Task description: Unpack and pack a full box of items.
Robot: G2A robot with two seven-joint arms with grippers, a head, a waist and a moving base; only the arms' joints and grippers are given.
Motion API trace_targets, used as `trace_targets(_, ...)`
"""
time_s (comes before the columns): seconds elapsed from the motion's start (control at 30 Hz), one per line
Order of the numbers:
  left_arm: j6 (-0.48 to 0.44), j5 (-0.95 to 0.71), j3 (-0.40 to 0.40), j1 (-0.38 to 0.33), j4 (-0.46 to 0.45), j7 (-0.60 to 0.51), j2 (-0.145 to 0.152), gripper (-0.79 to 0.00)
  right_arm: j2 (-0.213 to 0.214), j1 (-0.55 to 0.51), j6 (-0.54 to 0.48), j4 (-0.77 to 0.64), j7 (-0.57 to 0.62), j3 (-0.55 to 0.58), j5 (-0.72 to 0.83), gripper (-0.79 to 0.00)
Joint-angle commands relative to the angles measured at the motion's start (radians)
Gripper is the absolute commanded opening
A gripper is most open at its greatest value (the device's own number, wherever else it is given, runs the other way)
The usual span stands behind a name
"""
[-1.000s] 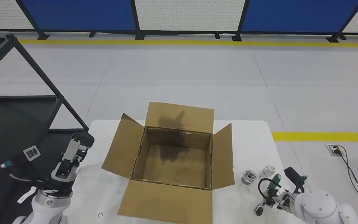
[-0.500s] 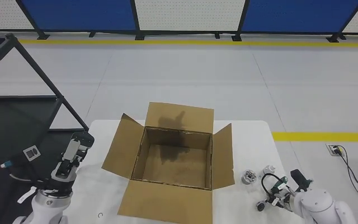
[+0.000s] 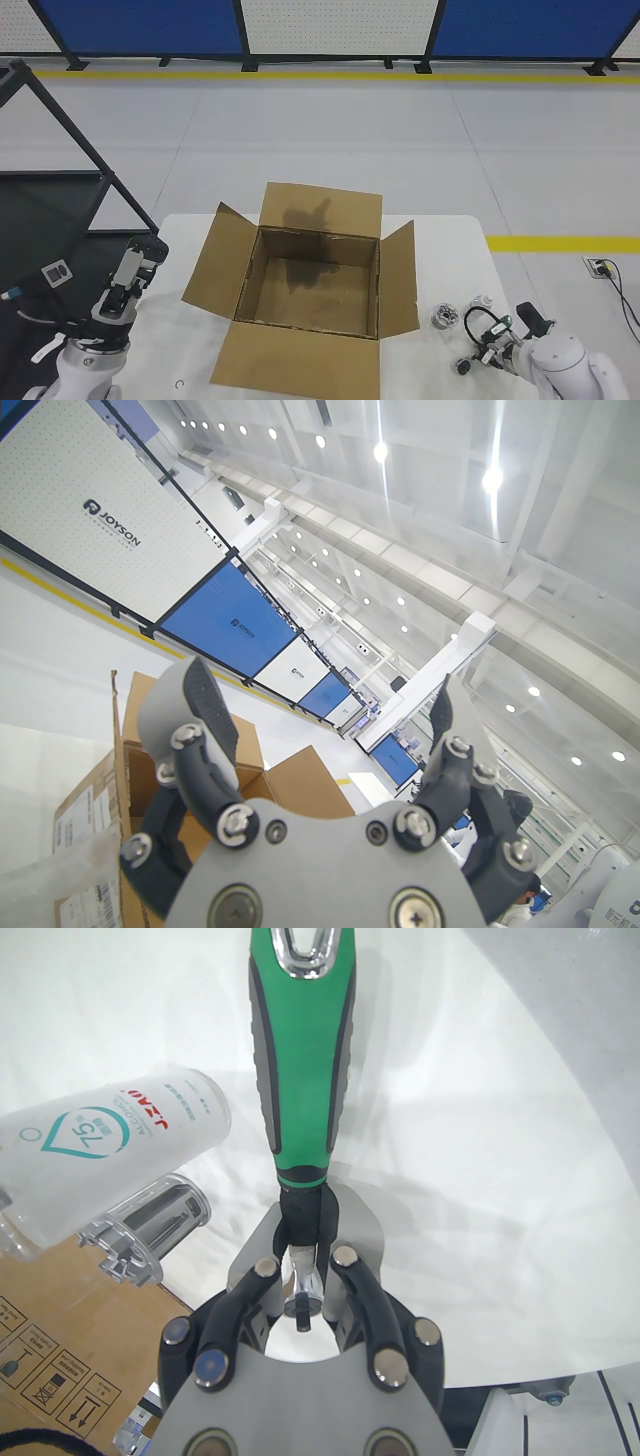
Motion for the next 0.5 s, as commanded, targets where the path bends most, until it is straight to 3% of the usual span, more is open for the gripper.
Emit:
trace_targets(0.0, 0.0, 0.0, 0.0, 0.0, 0.0, 0.0, 0.0, 0.0, 0.006, -0.002, 0.004, 0.0, -0.003, -0.003, 0.013, -0.539)
trace_targets(0.3, 0.0, 0.0, 0.0, 0.0, 0.0, 0.0, 0.0, 0.0, 0.037, -0.025, 0.017, -0.037, -0.017, -0.005, 0.072, -0.499)
trace_targets(0.47, 0.0, 0.0, 0.0, 0.0, 0.0, 0.0, 0.0, 0.0, 0.056, -0.085, 0.013, -0.166, -0.013, 0.049, 0.15, -0.465)
